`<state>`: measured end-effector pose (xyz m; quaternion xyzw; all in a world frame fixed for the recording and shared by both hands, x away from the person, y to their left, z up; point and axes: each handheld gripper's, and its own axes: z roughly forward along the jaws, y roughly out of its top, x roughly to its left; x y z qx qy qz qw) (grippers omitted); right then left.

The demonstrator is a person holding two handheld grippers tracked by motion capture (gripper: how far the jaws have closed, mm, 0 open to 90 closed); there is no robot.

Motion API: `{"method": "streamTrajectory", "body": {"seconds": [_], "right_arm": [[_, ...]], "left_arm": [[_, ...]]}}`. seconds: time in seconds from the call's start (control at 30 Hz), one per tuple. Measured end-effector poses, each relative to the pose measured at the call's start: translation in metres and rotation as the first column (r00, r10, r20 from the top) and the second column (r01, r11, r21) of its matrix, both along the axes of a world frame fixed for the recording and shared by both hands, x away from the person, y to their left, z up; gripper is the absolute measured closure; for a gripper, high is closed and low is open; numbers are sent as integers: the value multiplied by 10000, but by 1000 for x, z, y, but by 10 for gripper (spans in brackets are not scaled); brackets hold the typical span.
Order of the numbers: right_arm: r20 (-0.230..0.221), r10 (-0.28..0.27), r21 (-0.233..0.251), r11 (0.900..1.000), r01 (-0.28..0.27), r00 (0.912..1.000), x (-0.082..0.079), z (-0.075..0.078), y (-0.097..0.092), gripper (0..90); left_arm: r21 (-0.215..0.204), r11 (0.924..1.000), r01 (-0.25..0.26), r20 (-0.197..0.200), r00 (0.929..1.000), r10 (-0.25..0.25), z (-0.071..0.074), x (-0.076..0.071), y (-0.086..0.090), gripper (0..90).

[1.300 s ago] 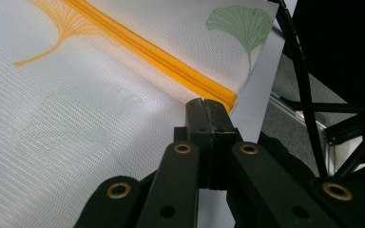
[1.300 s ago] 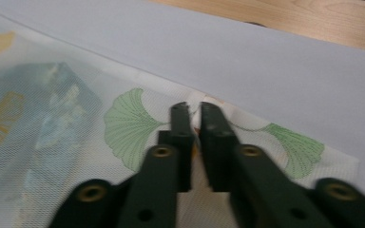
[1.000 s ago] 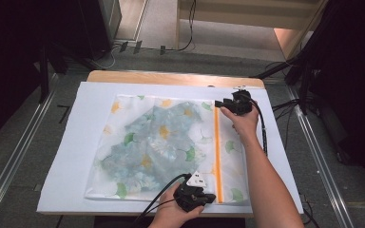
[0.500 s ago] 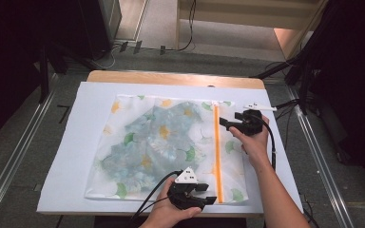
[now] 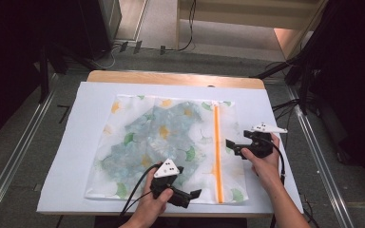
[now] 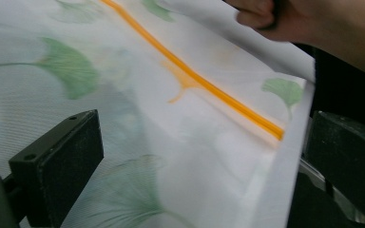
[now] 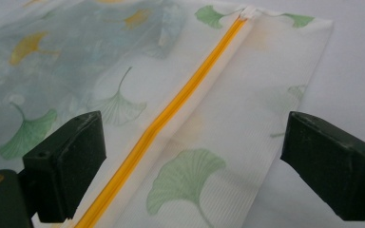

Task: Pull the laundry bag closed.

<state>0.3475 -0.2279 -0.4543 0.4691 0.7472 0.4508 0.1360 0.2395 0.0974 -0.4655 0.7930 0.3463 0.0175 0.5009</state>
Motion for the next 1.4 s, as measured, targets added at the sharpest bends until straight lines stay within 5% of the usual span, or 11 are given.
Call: {"method": "streamTrajectory", "body": {"seconds": [0.43,0.77,0.97,1.13,1.23,1.4], "right_arm": [[-71,38,143,9999,-37,10000,-37,-11,-9,65],[20,49,122,9999,-50,10000,-64,-10,-23,66],[74,17,107,9999,-18,10000,-79,-8,-33,66],[21,-7,13,10000,7,10000,-90,-9,-40,65],[33,-7,-79,10000,7,10000,-99,-10,-44,65],[61,78,86,9999,-78,10000,-113,-11,-54,66]], "left_arm": [[169,9895,-1438,964,9852,1415,12,16,72,0],[107,9630,-2692,1648,9504,2638,20,21,131,0],[-2,9526,-3044,1849,9361,2991,24,20,166,0],[630,9372,-3429,2352,9178,3200,19,15,194,0],[528,9292,-3657,1995,9156,3490,15,13,207,0],[594,9240,-3778,2336,9052,3551,20,8,222,0]]}}
